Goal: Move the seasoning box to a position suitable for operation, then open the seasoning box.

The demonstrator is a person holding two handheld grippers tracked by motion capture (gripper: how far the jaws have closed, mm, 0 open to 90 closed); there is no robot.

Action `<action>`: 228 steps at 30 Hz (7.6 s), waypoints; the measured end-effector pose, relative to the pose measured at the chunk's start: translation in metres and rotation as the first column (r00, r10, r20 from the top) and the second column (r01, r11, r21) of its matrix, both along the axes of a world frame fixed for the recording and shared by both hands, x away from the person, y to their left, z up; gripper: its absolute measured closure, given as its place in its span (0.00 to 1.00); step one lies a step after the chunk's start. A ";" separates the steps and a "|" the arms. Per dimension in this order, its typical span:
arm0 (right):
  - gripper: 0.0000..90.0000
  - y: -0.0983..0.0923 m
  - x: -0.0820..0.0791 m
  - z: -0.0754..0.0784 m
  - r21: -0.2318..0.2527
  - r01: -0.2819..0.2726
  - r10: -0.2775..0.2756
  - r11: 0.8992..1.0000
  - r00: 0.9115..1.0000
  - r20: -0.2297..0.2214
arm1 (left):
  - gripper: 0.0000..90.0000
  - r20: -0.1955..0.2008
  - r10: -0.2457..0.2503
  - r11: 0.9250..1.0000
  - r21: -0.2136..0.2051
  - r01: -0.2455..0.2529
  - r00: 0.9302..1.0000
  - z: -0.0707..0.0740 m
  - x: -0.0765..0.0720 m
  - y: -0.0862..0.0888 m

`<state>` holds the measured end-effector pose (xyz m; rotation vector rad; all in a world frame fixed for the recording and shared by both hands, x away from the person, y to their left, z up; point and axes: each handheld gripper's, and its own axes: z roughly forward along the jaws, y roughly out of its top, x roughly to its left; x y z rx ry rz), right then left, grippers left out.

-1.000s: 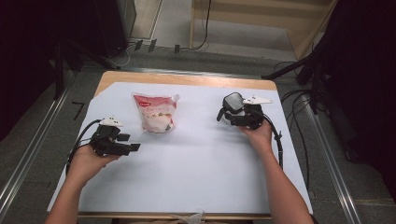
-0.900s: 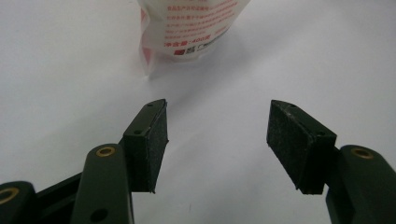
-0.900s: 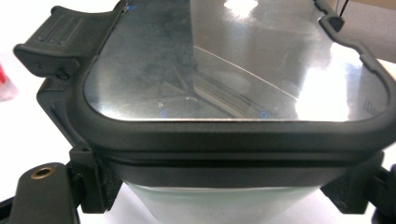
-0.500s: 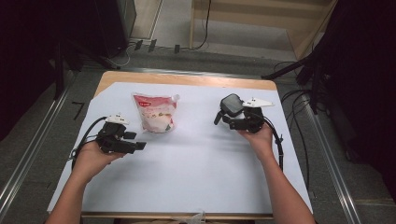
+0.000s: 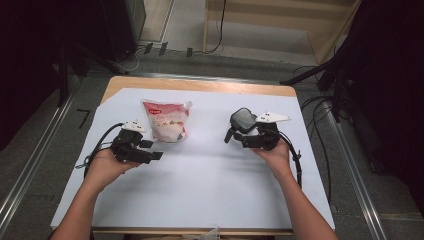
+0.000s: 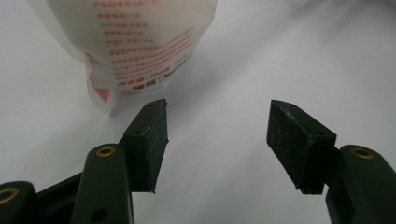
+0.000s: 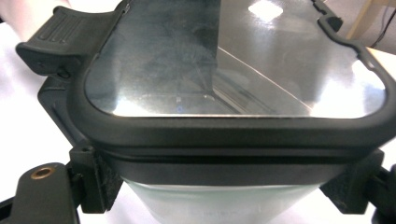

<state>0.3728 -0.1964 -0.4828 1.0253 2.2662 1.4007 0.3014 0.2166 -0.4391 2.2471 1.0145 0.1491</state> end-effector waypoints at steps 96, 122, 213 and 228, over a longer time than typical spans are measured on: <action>1.00 0.013 -0.050 0.017 -0.130 -0.007 -0.015 0.991 0.986 -0.164 | 1.00 0.030 -0.248 0.965 -0.083 0.250 0.968 -0.004 0.022 -0.106; 1.00 0.028 -0.043 0.011 -0.143 -0.002 -0.024 0.990 0.984 -0.176 | 1.00 0.013 -0.274 0.958 -0.090 0.274 0.962 -0.021 0.017 -0.134; 1.00 0.072 -0.096 0.005 -0.102 -0.169 0.144 0.980 0.966 -0.215 | 0.44 0.026 -0.230 0.957 -0.176 0.231 0.973 0.009 0.014 -0.082; 1.00 0.063 -0.092 0.006 -0.104 -0.130 0.103 0.986 0.967 -0.233 | 0.44 0.027 -0.229 0.958 -0.173 0.230 0.973 0.008 0.015 -0.082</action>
